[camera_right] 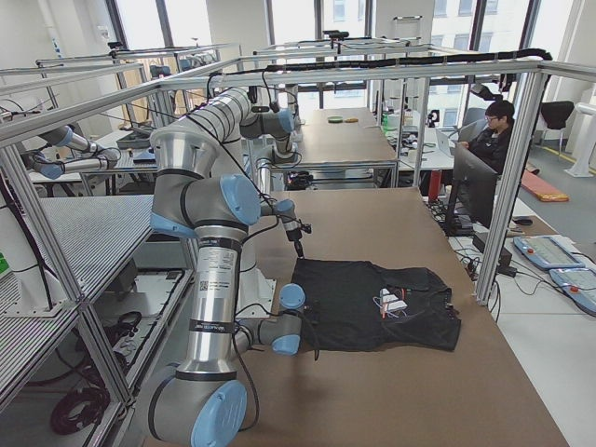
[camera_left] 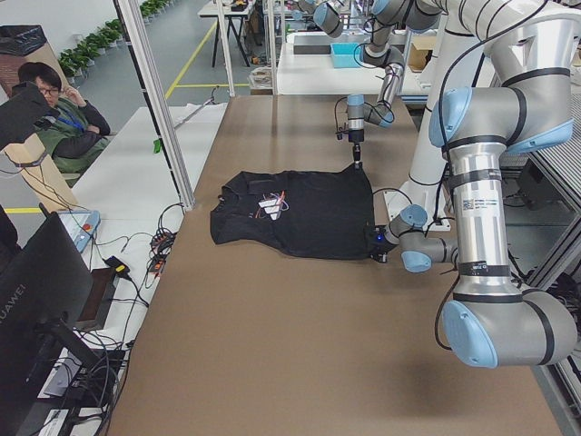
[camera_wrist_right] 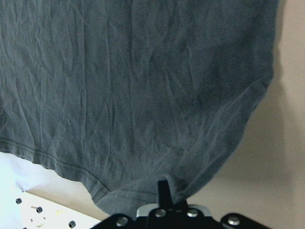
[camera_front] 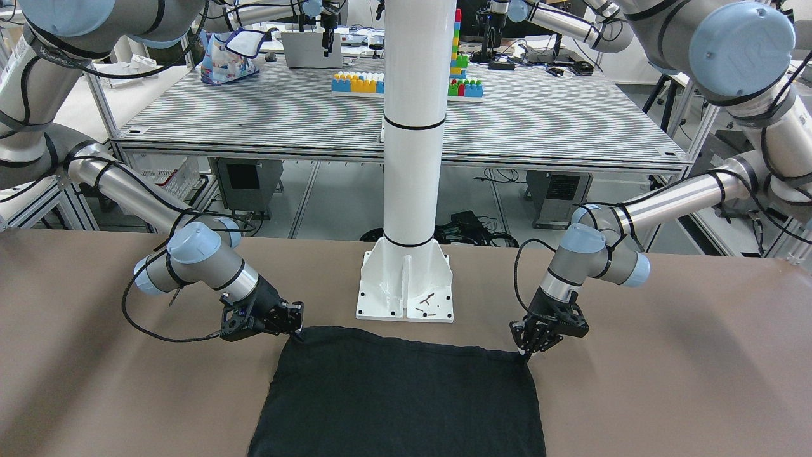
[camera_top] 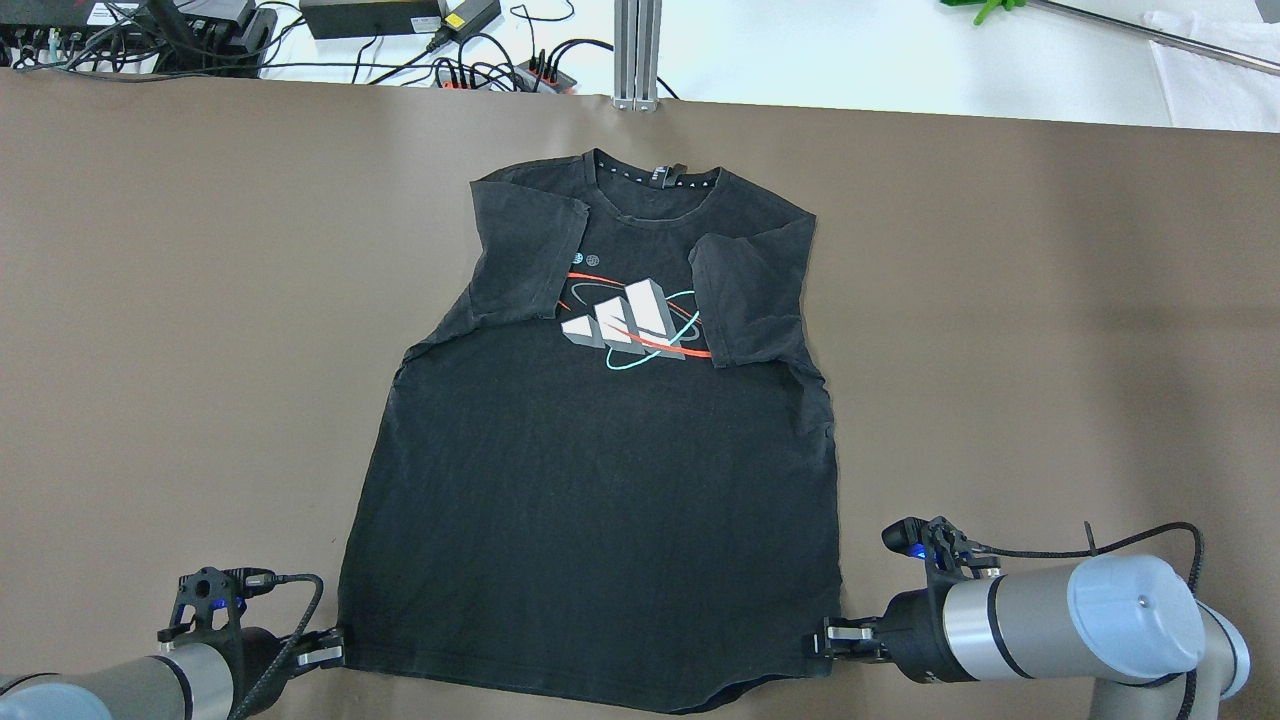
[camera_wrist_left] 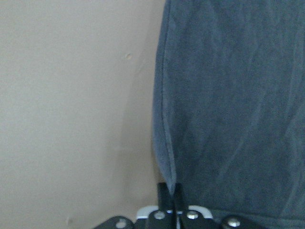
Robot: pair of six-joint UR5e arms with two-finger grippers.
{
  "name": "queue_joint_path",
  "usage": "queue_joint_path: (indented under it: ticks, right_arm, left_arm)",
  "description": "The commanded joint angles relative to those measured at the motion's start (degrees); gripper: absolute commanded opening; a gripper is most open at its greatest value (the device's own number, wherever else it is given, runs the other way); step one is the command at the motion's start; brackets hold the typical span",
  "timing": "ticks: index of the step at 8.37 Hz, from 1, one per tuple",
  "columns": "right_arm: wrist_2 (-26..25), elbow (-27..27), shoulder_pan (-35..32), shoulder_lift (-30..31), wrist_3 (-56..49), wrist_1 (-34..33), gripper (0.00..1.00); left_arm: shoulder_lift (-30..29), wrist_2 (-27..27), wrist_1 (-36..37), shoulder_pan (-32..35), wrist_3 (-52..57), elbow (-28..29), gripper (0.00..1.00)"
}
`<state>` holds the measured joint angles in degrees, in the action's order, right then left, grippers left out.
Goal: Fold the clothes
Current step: 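Lift the hem corners with both grippers and carry them away from the robot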
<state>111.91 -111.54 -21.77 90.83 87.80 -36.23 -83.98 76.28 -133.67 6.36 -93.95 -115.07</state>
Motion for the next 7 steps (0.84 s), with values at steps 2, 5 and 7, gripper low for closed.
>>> queue_joint_path:
  ticks: [2, 5, 7]
  right_arm:
    - [7.6, -2.2, -5.2, 0.1, -0.1, 0.5, 0.00]
    - [29.7, -5.4, -20.4, -0.6, -0.3, 1.2, 0.00]
    - [44.2, -5.8, -27.7, 0.7, 0.7, 6.9, 0.00]
  left_arm:
    - [2.6, 5.7, 0.3, 2.0, 0.3, -10.1, 0.00]
    - [1.6, 23.8, -0.4, 13.6, 1.0, -16.5, 0.00]
    - [1.6, 32.3, -1.9, 14.6, 1.1, -21.7, 0.00]
